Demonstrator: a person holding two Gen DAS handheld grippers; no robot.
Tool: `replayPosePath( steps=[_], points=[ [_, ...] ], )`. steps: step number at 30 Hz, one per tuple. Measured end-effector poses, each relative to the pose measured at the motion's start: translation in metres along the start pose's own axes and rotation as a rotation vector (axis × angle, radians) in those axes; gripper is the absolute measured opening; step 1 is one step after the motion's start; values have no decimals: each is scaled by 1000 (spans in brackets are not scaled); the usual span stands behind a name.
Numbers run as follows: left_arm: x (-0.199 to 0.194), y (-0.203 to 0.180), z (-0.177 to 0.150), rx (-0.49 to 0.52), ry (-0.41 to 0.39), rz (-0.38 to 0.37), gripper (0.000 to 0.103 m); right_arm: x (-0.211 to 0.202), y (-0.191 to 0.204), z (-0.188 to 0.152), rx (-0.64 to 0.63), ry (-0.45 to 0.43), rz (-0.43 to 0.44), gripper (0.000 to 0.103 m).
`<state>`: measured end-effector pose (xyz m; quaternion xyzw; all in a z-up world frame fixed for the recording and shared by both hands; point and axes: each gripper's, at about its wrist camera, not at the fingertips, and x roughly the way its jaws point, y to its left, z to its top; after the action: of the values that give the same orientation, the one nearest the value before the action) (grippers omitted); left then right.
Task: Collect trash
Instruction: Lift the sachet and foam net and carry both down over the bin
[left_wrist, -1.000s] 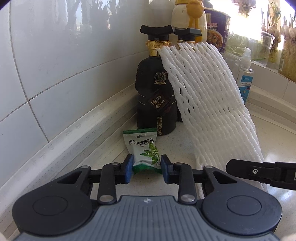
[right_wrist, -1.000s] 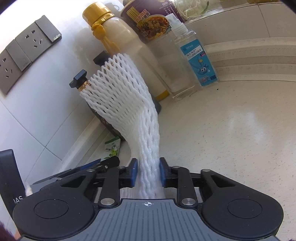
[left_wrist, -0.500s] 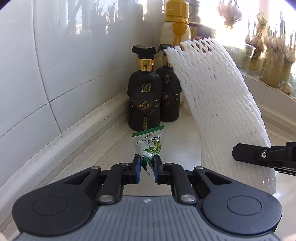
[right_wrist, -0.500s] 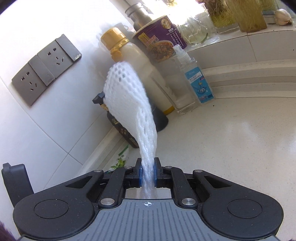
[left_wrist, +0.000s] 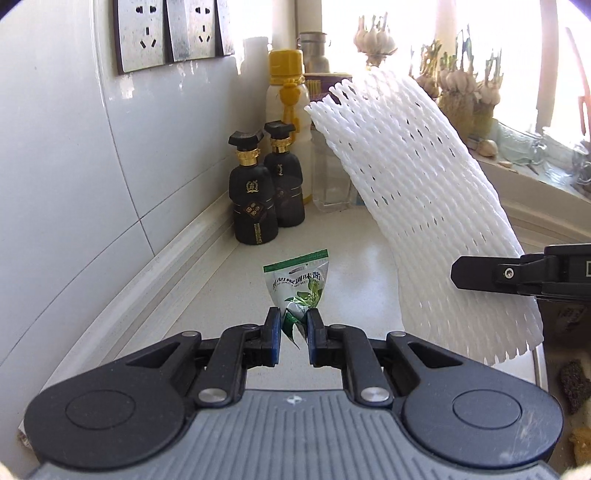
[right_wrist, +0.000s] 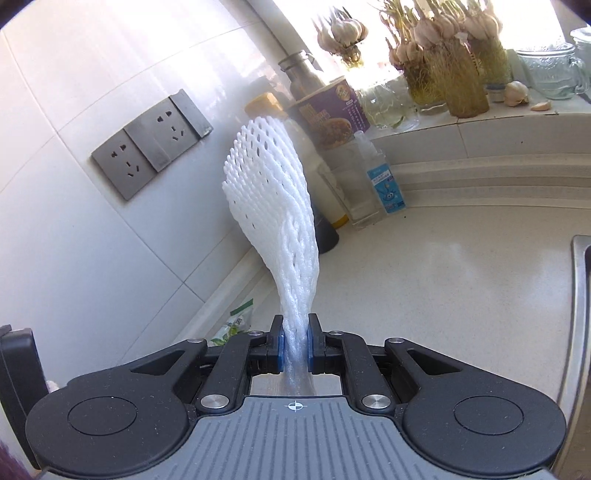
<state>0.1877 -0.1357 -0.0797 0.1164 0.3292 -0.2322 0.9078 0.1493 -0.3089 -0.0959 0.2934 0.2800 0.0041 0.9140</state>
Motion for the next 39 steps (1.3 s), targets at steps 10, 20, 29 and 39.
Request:
replayPosePath(
  steps=[10, 20, 29, 39],
  points=[
    [-57, 0, -28, 21, 26, -49, 12, -66, 23, -31, 30, 16, -56, 10],
    [-110, 2, -57, 54, 38, -76, 12, -110, 56, -59, 24, 33, -78, 10],
    [-142, 17, -86, 56, 49, -95, 12, -130, 89, -82, -6, 46, -54, 10],
    [-168, 47, -117, 3, 103, -90, 13, -133, 118, -125, -45, 154, 10, 10]
  ],
)
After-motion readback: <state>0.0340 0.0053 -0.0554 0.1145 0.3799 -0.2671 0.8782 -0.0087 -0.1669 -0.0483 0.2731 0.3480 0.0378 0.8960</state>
